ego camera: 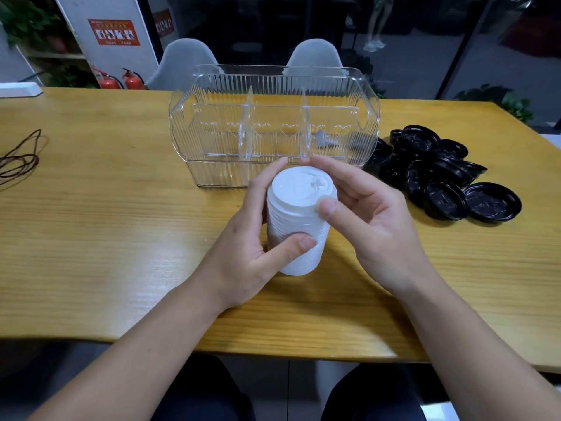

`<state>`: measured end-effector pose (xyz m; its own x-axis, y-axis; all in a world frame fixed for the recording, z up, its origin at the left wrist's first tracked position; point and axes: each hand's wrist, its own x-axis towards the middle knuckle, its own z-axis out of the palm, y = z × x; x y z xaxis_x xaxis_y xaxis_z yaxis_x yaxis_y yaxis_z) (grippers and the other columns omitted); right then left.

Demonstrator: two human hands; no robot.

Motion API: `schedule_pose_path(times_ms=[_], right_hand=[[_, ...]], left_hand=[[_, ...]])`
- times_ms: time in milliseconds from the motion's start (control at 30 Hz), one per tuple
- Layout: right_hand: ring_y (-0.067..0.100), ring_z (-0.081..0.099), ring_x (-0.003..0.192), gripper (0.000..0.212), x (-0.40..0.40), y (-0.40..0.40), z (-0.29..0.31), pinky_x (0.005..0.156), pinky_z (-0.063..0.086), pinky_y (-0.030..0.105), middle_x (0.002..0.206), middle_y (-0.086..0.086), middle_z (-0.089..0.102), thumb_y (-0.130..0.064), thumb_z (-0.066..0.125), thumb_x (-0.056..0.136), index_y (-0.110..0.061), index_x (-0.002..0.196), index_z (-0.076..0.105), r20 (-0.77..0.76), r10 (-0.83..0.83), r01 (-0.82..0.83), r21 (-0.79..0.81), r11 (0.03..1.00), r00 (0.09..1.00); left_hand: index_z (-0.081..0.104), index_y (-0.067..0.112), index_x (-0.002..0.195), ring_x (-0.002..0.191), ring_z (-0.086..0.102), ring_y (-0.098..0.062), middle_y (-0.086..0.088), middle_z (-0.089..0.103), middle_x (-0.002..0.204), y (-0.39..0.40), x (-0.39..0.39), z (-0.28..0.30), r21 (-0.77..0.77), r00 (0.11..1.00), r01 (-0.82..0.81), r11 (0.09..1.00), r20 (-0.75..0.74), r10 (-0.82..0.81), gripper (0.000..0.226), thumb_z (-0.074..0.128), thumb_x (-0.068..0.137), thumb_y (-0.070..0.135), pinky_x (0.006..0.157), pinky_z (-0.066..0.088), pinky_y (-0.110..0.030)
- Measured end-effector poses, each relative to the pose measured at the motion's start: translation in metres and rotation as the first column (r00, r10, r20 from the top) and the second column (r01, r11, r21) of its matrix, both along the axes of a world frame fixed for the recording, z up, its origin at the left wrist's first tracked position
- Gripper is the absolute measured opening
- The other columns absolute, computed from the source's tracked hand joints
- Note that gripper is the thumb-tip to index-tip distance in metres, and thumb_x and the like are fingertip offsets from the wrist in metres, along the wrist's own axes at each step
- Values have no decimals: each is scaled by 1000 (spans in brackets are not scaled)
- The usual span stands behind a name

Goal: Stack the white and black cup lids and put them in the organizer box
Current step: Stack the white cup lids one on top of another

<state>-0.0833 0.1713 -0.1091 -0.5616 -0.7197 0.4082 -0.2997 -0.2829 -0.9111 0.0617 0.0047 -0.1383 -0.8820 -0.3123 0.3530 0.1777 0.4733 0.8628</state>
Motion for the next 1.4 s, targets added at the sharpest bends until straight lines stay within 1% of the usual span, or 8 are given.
schedule_pose_path(times_ms=[200,367,533,867,1100,1200,1300,1400], right_hand=[[29,69,137,50,2,-3,-1,120,50,60,142,8,76,-11,78,99,-3,147,66,-9,-62,62,-8,998,998],[24,71,134,46,8,-3,-1,118,52,55,135,-2,79,-15,86,96,-12,139,72,-82,-146,146,-11,989,986],[23,72,132,50,15,-2,-1,116,55,48,132,-1,80,-17,91,91,-12,137,73,-109,-205,205,-14,979,973],[30,69,138,51,-1,-4,-7,121,51,52,142,11,75,-10,79,97,-3,146,64,76,5,-4,-9,1000,997],[25,65,144,60,-6,-1,-13,124,48,52,150,7,72,-11,77,99,-6,156,59,42,51,-52,16,999,998],[16,72,131,39,-15,9,-6,113,57,48,138,-5,78,-24,75,105,-18,144,72,-114,-153,163,83,983,982],[13,71,118,33,-34,15,-11,106,54,41,123,-11,77,-35,84,99,-24,130,80,-450,-395,512,172,842,801],[21,62,119,37,-44,13,-28,109,42,43,122,-7,69,-44,88,92,-25,124,83,-642,-358,652,302,696,678]], left_hand=[[19,36,180,155,57,-13,19,58,166,0,-1,0,14,1000,7,1000,4,-7,103,84,100,46,128,46,-41],[16,32,181,155,56,-7,28,58,162,1,-1,0,1,1000,-10,1000,-7,10,111,82,94,52,129,45,-32],[17,35,181,155,57,-10,29,58,161,1,-1,0,1,999,-20,1000,-25,20,112,85,93,50,130,46,-44],[31,34,174,153,60,-19,14,62,160,-3,-4,-6,126,999,-30,992,-19,32,106,92,89,41,129,48,-49],[26,36,178,156,56,-24,11,57,166,-1,-5,-6,58,999,-23,998,-20,24,102,87,96,45,130,44,-59],[28,35,177,157,54,-19,17,56,165,-2,-5,-4,51,999,-44,998,-30,46,100,88,98,43,130,44,-52],[31,33,175,156,53,-7,31,56,159,-2,-5,-1,61,997,-67,996,-35,69,96,87,98,41,127,43,-30],[32,32,174,155,52,-3,33,55,159,-1,-5,1,56,996,-81,995,-42,84,93,86,98,38,122,42,-19]])
